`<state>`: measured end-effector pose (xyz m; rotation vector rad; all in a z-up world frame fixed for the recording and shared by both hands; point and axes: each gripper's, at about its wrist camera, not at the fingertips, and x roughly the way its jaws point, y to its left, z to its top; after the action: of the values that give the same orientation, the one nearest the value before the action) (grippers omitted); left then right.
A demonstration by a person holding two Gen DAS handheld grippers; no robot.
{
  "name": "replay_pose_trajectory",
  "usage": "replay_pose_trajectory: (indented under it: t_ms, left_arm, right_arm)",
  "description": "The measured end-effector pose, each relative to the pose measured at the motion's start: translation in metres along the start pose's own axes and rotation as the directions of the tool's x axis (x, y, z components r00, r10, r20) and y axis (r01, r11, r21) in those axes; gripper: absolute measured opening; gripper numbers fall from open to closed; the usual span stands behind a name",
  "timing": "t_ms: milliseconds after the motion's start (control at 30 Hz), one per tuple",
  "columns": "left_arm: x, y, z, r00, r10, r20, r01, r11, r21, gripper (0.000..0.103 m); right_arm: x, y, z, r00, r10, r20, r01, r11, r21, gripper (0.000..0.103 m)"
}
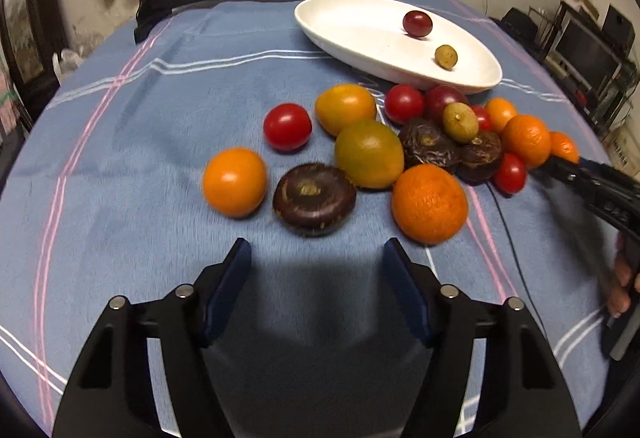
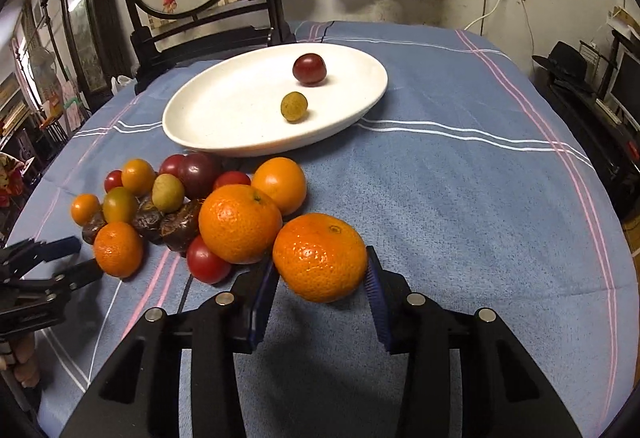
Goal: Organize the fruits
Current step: 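Grasp dark brown round fruit with left tool while right tool grasps a mandarin, then lower both held fruits onto the white plate and open both tools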
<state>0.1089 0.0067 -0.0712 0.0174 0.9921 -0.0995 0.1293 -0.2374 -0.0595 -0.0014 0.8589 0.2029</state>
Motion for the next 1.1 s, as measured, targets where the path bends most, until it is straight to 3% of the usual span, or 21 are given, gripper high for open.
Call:
replay_pose_trajectory:
  t_ms: [100,267,333,567,867,1000,1100]
  left_arm:
    - [0.004,-0.003,0.009,1.000,-0.003,0.006,0.003,1.000,0.015,0.056]
    - [0.013,-0.008,0.022,0.999,0.038,0.022,-0.039,0.998,0.047,0.052]
    - [0.015,-0.006,0.026,0.999,0.029,0.022,-0.030,0.998,0.053,0.044]
    - [0.008,-0.006,0.018,0.999,0.016,0.033,-0.019,0.997,0.078,0.043]
    - [-0.029,0.009,0.005,0.997,-0.027,0.078,0.020,0.996,0.085,0.043]
    - [-0.042,0.011,0.017,0.992,-0.083,0.097,0.076,0.995,0.071,0.043]
    - [-0.051,0.003,0.039,0.987,-0.090,0.133,0.077,0.992,0.098,0.043]
  right_arm:
    - [-0.003,0.001,-0.001,1.000,0.013,0.008,-0.013,1.000,-0.004,0.043]
    - [-0.008,0.001,-0.001,0.999,0.036,0.024,-0.036,0.999,-0.007,0.043]
    - [-0.010,0.000,-0.001,0.999,0.037,0.035,-0.037,0.999,-0.003,0.043]
    - [-0.013,0.000,-0.001,0.998,0.042,0.055,-0.042,0.999,-0.002,0.043]
    - [-0.023,-0.010,0.002,0.991,0.058,0.122,-0.065,0.996,0.054,0.043]
    - [-0.027,-0.006,0.007,0.991,0.061,0.123,-0.067,0.997,0.047,0.043]
    - [-0.031,0.003,0.020,0.988,0.086,0.127,-0.091,0.995,0.031,0.043]
